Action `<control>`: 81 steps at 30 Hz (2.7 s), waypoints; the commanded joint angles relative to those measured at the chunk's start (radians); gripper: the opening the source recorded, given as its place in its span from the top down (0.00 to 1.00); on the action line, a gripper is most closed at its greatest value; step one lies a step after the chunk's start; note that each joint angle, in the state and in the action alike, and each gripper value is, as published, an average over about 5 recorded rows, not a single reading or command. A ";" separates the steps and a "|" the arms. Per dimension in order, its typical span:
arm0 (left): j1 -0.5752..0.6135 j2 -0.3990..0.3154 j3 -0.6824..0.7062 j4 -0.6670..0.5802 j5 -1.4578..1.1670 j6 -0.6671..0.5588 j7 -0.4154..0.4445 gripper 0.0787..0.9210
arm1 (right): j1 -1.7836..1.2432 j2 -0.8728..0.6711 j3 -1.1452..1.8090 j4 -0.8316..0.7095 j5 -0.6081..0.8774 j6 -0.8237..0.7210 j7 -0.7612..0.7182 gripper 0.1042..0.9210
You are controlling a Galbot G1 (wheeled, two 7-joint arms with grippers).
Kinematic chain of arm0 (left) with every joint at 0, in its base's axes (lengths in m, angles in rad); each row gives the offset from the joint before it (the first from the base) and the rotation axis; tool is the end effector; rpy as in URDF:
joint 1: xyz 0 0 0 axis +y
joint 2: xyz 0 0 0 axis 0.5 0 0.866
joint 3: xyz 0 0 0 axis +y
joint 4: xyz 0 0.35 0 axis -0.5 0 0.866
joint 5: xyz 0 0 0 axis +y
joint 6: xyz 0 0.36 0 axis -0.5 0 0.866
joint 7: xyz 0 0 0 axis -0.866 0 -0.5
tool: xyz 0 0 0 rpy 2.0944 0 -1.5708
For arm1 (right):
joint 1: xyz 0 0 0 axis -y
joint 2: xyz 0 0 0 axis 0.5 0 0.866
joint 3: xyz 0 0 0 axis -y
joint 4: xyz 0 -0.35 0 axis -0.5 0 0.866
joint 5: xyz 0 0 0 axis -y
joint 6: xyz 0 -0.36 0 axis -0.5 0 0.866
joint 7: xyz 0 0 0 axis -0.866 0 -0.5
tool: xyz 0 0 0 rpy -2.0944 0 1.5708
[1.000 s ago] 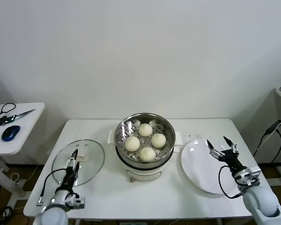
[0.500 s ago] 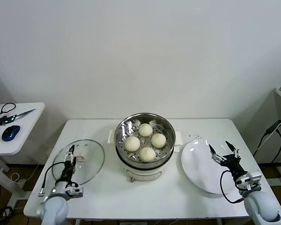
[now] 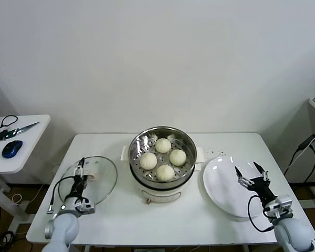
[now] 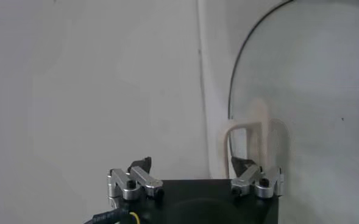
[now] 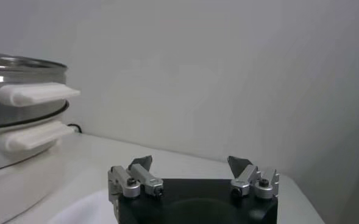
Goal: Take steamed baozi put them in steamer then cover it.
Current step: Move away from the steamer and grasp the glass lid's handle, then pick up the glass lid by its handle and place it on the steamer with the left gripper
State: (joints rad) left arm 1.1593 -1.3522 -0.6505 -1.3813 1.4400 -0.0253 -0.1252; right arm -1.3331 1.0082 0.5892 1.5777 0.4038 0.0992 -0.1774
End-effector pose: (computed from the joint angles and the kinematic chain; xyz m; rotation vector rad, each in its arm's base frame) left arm 0.3040 0.1343 -0.4349 -0.0309 -1.9895 -2.1743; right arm 0.2653 -0.2053 -0.3713 0.2280 -2.9605 0.2278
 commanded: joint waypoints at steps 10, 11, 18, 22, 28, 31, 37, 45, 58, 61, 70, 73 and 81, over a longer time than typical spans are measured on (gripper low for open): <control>-0.015 0.012 0.004 0.064 -0.073 -0.026 -0.025 0.47 | 0.001 0.022 0.001 -0.031 -0.057 0.019 -0.018 0.12; -0.014 0.011 0.004 0.064 -0.074 -0.027 -0.025 0.50 | 0.001 0.023 0.001 -0.032 -0.059 0.020 -0.019 0.12; -0.003 0.011 0.006 0.046 -0.091 -0.030 -0.027 0.75 | 0.005 0.026 0.006 -0.044 -0.065 0.026 -0.022 0.12; 0.027 0.026 0.008 -0.024 -0.135 -0.020 -0.023 0.87 | 0.009 0.027 0.008 -0.051 -0.067 0.028 -0.023 0.12; 0.124 0.073 -0.004 -0.218 -0.197 0.016 -0.016 0.92 | 0.024 0.027 0.008 -0.069 -0.071 0.032 -0.023 0.12; 0.197 0.098 -0.028 -0.331 -0.232 0.041 -0.013 0.92 | 0.033 0.026 0.007 -0.081 -0.077 0.034 -0.022 0.12; 0.331 0.139 -0.069 -0.548 -0.263 0.133 -0.011 0.92 | 0.055 0.024 0.000 -0.106 -0.088 0.038 -0.022 0.12; 0.425 0.240 -0.024 -0.791 -0.244 0.352 0.028 0.92 | 0.082 0.016 -0.016 -0.131 -0.099 0.044 -0.016 0.12; 0.014 0.414 0.556 -0.829 -0.195 0.721 0.202 0.92 | 0.110 0.003 -0.030 -0.164 -0.115 0.049 -0.013 0.12; -0.137 0.359 0.694 -0.811 -0.128 0.790 0.324 0.92 | 0.114 0.009 -0.032 -0.165 -0.122 0.049 -0.011 0.12; -0.288 0.115 0.886 -0.667 0.076 0.811 0.478 0.92 | 0.116 0.020 -0.023 -0.175 -0.128 0.054 -0.012 0.12; -0.291 0.032 0.912 -0.608 0.106 0.811 0.478 0.92 | 0.116 0.022 -0.022 -0.177 -0.128 0.056 -0.014 0.12; -0.325 -0.129 0.921 -0.435 0.136 0.811 0.450 0.92 | 0.118 0.028 -0.019 -0.175 -0.132 0.060 -0.015 0.12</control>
State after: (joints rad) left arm 0.9606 -1.2436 0.1272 -2.0126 1.4718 0.7282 0.2653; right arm -1.2175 1.0337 0.5671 1.4059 0.2755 0.1561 -0.1913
